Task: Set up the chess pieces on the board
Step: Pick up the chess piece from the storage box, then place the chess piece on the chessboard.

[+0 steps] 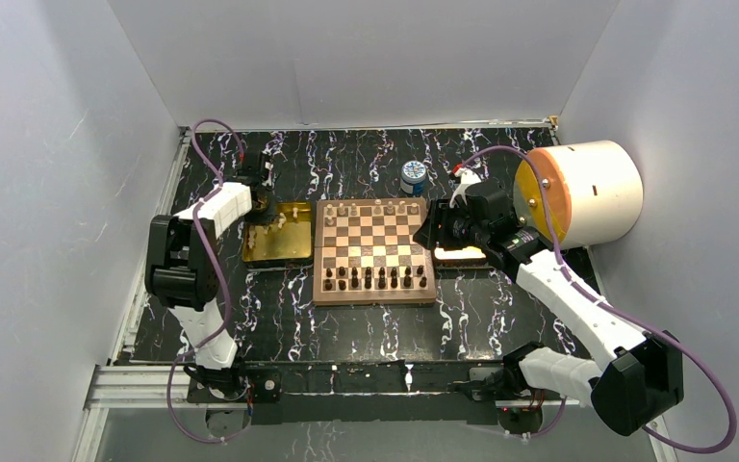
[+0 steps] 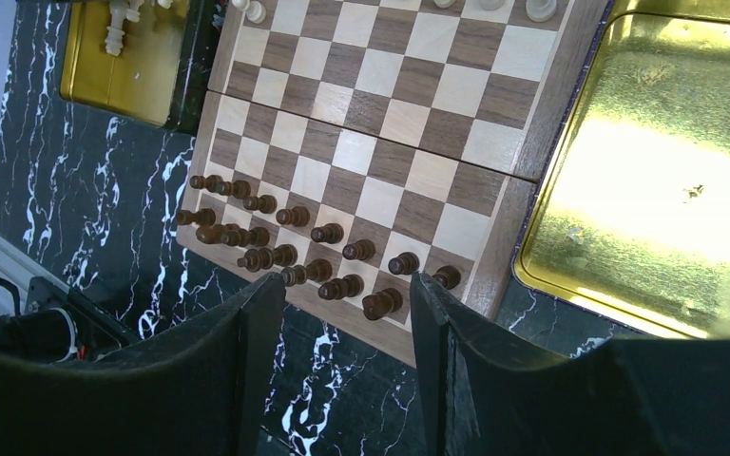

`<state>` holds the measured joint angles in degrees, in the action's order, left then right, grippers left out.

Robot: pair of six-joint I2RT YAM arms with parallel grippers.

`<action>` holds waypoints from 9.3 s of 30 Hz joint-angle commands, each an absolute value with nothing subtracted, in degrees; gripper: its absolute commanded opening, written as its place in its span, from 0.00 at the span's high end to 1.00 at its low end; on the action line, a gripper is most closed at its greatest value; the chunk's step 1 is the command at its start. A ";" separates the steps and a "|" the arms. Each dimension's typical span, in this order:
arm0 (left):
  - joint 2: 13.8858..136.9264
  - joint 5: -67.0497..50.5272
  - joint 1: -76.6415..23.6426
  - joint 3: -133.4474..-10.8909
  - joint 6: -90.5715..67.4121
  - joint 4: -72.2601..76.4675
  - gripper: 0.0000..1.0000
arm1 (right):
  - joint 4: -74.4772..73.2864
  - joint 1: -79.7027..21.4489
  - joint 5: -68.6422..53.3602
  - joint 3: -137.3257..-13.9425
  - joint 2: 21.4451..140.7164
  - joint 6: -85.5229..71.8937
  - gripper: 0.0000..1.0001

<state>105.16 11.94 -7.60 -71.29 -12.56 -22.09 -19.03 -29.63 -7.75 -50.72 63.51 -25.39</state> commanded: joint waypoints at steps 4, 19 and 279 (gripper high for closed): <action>99.05 9.78 -7.21 -69.49 -13.54 -24.39 0.86 | -15.58 -29.39 -8.99 -50.89 63.46 -25.93 0.39; 100.51 8.37 -7.21 -68.33 -14.35 -24.01 0.80 | -15.43 -29.40 -9.35 -50.97 63.10 -26.28 0.40; 62.86 -9.92 -7.29 -46.19 -17.58 -18.06 0.10 | 31.89 -33.71 18.31 -43.23 92.84 -10.53 0.97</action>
<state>64.42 -9.52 -7.29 -46.41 -18.39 -18.83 28.47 -33.76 16.40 -44.03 91.61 -10.33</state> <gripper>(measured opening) 0.902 0.040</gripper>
